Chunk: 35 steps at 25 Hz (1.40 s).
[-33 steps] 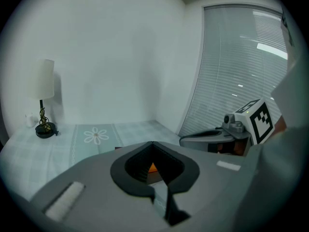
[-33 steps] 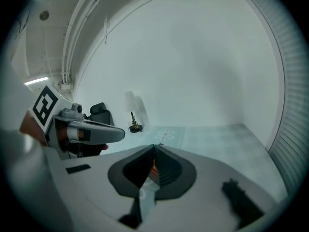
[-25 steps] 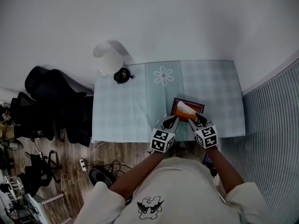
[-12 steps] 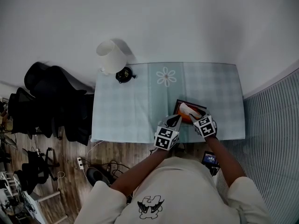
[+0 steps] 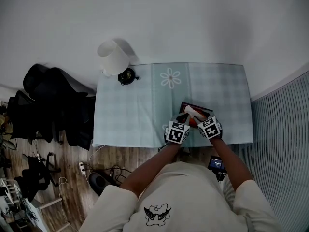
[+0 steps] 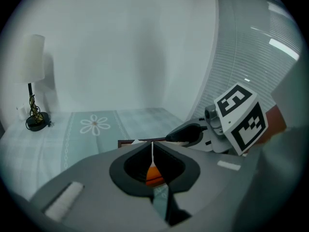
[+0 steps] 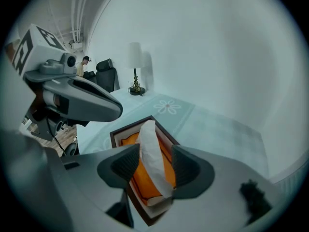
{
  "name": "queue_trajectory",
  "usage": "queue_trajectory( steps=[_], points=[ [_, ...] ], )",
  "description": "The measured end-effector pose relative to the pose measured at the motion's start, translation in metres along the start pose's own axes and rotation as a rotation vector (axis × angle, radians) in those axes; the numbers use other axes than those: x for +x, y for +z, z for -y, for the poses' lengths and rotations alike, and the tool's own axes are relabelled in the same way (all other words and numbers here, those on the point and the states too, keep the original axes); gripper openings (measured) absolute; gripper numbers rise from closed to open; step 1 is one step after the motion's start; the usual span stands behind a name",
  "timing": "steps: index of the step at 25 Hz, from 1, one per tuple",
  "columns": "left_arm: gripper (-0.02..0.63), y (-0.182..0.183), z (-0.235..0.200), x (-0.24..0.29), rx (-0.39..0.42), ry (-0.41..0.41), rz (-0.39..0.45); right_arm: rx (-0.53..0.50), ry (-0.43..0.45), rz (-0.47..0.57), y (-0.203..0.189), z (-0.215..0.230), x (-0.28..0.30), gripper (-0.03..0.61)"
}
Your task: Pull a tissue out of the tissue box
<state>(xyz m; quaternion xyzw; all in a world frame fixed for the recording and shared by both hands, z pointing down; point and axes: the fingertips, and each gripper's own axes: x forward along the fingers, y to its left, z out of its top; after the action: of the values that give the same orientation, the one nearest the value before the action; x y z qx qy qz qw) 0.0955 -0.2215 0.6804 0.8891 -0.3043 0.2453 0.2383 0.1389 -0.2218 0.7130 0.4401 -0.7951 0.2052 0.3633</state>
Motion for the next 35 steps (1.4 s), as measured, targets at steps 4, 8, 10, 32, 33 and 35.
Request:
queue_trajectory(
  steps=[4, 8, 10, 32, 33, 35],
  points=[
    [0.017, -0.005, -0.005, 0.002, -0.018, 0.011, -0.013, 0.019, -0.002, 0.007, -0.001, 0.004, 0.001, 0.198],
    [0.017, -0.009, -0.009, 0.002, -0.023, 0.019, -0.022, 0.023, 0.005, 0.003, -0.005, 0.004, 0.003, 0.198],
    [0.017, -0.009, -0.01, 0.003, -0.024, 0.021, -0.024, 0.027, 0.009, 0.003, -0.005, 0.004, 0.004, 0.198],
    [0.014, -0.008, -0.011, -0.001, -0.018, 0.023, -0.029, 0.036, 0.005, 0.061, 0.015, -0.002, -0.015, 0.014],
    [0.014, -0.007, -0.011, -0.003, -0.018, 0.023, -0.025, 0.04, 0.003, 0.077, 0.019, -0.003, -0.021, 0.015],
    [0.012, -0.003, -0.01, -0.007, -0.013, 0.023, -0.012, 0.05, -0.001, 0.117, 0.03, -0.003, -0.035, 0.014]
  ],
)
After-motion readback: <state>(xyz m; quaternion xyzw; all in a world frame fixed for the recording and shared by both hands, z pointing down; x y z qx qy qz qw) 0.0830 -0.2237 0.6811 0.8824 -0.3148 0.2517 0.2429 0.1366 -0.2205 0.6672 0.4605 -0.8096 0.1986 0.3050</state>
